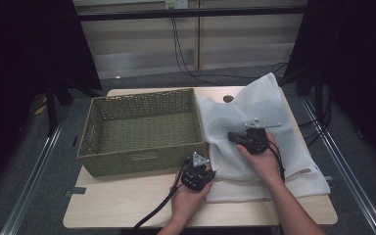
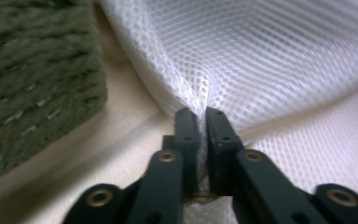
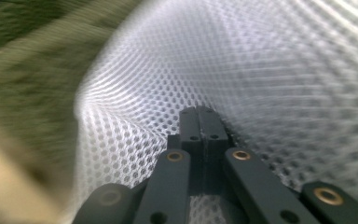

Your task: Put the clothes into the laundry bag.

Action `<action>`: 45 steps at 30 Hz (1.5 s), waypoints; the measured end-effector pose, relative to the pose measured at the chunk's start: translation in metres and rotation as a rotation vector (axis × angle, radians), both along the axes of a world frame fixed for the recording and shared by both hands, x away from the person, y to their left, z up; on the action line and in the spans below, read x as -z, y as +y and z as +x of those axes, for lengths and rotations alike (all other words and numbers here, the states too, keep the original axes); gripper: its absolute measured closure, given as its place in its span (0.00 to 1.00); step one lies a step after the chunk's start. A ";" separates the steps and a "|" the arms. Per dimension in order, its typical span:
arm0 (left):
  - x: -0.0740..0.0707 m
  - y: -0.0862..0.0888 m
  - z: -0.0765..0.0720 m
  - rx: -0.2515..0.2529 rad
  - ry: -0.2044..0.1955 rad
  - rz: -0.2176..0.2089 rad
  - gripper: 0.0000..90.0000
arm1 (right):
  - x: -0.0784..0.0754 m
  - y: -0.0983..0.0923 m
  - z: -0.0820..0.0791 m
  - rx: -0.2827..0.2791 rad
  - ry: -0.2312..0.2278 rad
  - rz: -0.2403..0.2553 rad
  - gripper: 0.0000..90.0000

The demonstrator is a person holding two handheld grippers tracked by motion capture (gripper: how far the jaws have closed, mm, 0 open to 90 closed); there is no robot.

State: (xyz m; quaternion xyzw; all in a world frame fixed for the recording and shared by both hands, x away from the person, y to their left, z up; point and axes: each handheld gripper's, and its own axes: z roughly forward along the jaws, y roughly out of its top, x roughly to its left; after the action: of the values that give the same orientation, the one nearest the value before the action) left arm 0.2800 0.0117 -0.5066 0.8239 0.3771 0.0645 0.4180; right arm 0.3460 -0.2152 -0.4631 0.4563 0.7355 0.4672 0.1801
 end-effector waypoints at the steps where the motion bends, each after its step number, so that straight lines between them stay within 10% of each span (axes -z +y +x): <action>1: 0.000 0.000 -0.004 0.020 -0.025 0.028 0.97 | 0.008 -0.001 0.007 0.022 0.013 0.001 1.00; 5: -0.001 0.005 -0.016 0.065 -0.076 0.070 0.98 | 0.017 -0.005 0.026 0.172 -0.043 -0.115 1.00; 10: 0.002 0.012 -0.004 -0.023 0.022 -0.050 0.96 | 0.019 -0.002 0.037 0.247 -0.084 -0.217 1.00; 14: 0.002 0.022 0.001 -0.054 0.072 -0.083 0.85 | 0.003 -0.007 0.014 0.099 -0.059 -0.005 0.82; 17: 0.002 0.023 0.001 -0.049 0.058 -0.077 0.83 | -0.014 -0.026 -0.028 0.060 -0.138 -0.035 0.75; 25: 0.000 0.019 0.004 -0.025 0.004 -0.009 0.87 | 0.015 -0.137 -0.107 0.337 -0.033 -0.007 0.56; 30: 0.000 0.023 0.007 -0.022 -0.007 0.003 0.93 | 0.040 -0.162 -0.110 0.369 0.135 -0.020 0.68; 35: 0.000 0.028 0.010 0.006 -0.019 0.021 0.95 | 0.047 -0.163 -0.105 0.379 0.161 -0.087 1.00; 37: 0.001 0.029 0.012 -0.003 0.001 -0.014 0.96 | 0.048 -0.170 -0.103 0.388 0.184 -0.024 1.00; 45: -0.001 0.053 0.006 0.004 -0.006 -0.089 0.78 | 0.022 -0.147 -0.127 0.357 0.017 0.002 0.73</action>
State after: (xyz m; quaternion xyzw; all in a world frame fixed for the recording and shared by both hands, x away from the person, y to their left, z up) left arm 0.2861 0.0651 -0.5051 0.8051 0.3769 0.0493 0.4553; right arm 0.2191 -0.3625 -0.4847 0.5837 0.6440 0.4246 0.2536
